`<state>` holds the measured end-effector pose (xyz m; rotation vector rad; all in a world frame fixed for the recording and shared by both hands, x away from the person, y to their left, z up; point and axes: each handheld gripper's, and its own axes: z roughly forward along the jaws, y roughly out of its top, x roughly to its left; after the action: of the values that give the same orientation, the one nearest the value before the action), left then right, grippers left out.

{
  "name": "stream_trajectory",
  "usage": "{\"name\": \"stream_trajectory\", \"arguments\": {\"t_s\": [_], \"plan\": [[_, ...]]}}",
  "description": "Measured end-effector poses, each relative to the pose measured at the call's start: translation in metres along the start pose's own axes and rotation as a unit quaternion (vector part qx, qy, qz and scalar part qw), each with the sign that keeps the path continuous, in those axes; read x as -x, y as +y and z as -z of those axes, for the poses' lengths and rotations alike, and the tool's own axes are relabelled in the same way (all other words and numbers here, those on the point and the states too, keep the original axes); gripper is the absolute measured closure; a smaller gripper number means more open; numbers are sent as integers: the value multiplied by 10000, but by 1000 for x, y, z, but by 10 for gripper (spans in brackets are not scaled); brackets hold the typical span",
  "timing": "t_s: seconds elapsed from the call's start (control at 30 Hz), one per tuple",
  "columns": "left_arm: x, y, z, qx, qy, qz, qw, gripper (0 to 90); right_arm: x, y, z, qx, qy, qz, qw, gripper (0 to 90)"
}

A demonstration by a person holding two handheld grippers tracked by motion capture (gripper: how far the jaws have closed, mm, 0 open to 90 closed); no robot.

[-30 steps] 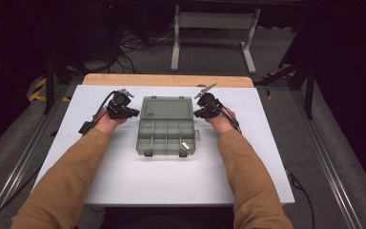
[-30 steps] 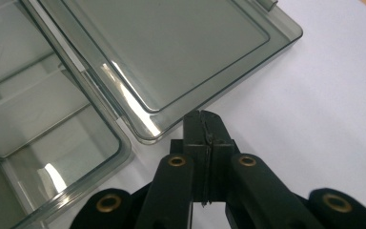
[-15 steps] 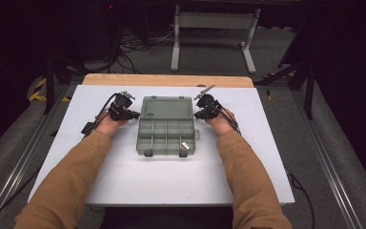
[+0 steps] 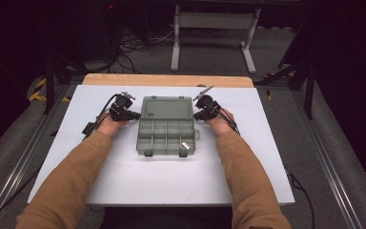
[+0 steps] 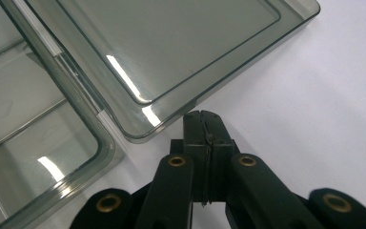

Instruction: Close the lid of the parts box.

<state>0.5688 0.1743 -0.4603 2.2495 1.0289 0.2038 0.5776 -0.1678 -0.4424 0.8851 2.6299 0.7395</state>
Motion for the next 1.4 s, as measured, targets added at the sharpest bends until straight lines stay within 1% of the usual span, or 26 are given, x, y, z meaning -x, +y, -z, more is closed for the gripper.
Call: {"name": "stream_trajectory", "arguments": {"t_s": [0.27,0.53,0.57,0.73,0.87,1.13,1.27,1.4], "plan": [[0,-1,0,23,-20,52,10000,898,0,0,0,4,-2,4,10000,900],[0,0,-1,20,7,74,10000,899,0,1,-1,0,-23,33,10000,900],[1,0,-1,34,-8,114,9999,898,0,1,-1,2,-24,36,10000,900],[2,1,-2,52,81,46,9999,899,0,2,-2,33,-66,41,10000,900],[3,2,-3,66,80,55,9999,899,0,2,-3,57,-99,50,9999,900],[3,3,-5,156,127,82,9998,898,1,3,-4,131,-142,44,9998,900],[2,3,-7,224,110,163,9996,899,2,4,-5,180,-175,46,9997,900],[2,4,-8,274,130,190,9994,899,3,4,-6,240,-174,17,9996,900]]}}
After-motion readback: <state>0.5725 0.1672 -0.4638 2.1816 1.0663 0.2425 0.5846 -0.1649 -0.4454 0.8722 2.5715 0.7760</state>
